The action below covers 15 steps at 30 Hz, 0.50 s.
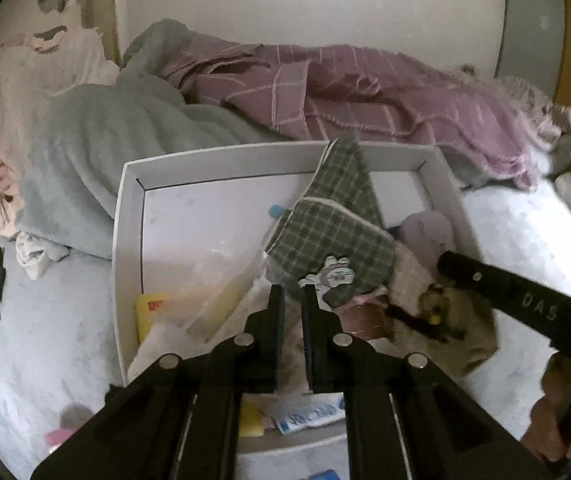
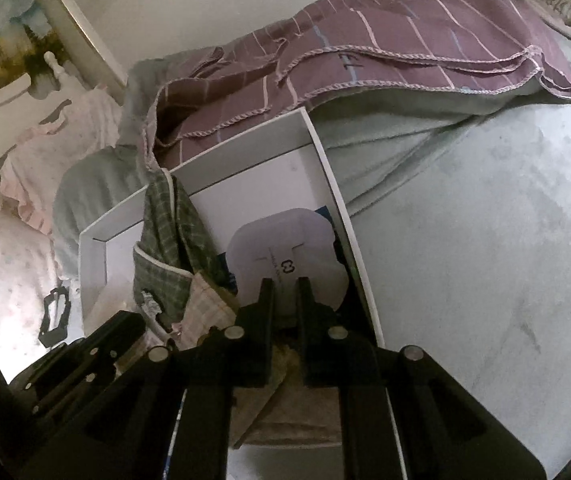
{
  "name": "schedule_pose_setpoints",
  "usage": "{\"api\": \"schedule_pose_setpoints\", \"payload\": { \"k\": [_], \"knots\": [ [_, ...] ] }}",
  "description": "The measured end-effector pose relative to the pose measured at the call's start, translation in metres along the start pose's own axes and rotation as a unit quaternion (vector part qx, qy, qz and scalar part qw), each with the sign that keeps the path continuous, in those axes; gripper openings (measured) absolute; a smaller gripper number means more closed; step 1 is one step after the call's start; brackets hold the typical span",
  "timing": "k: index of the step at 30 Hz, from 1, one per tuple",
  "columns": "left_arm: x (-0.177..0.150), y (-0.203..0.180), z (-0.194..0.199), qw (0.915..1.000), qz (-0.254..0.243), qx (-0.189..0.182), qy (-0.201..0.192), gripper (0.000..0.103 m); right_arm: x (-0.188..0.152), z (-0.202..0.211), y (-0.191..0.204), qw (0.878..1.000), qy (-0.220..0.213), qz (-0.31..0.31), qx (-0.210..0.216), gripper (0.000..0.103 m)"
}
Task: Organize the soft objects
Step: 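Open both grippers to drop the bag and pad into the box, then withdraw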
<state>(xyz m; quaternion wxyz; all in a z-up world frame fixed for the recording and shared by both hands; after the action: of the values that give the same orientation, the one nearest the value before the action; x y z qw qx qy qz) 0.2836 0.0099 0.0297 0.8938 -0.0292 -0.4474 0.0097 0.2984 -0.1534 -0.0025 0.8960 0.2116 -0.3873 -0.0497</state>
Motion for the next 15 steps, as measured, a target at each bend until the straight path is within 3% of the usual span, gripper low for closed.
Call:
{"api": "schedule_pose_setpoints", "payload": {
  "k": [7, 11, 15],
  "knots": [
    [0.01, -0.015, 0.037, 0.9999, 0.004, 0.005, -0.013, 0.016, 0.013, 0.041, 0.026, 1.0, -0.007, 0.026, 0.016, 0.012],
    [0.007, -0.014, 0.065, 0.9987, 0.049, -0.01, 0.01, 0.021, 0.019, 0.072, 0.041, 0.999, 0.007, 0.031, 0.007, 0.013],
    [-0.015, -0.007, 0.088, 0.9948, 0.095, -0.017, 0.032, 0.037, 0.004, 0.099, 0.041, 0.999, 0.03, 0.033, -0.001, 0.029]
  ]
}}
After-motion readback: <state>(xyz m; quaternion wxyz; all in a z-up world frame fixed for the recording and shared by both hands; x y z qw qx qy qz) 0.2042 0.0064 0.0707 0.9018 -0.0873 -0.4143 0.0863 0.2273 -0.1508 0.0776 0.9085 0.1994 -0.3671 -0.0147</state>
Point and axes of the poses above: each gripper's, at about its wrist camera, not at the fingertips, and z roughly against the way its jaws point, y to its left, x to its top, the point moved 8 cm from there along -z, roughly the way its jaws point, and after that the axes turned 9 degrees about -y, right-handed, at the moved point
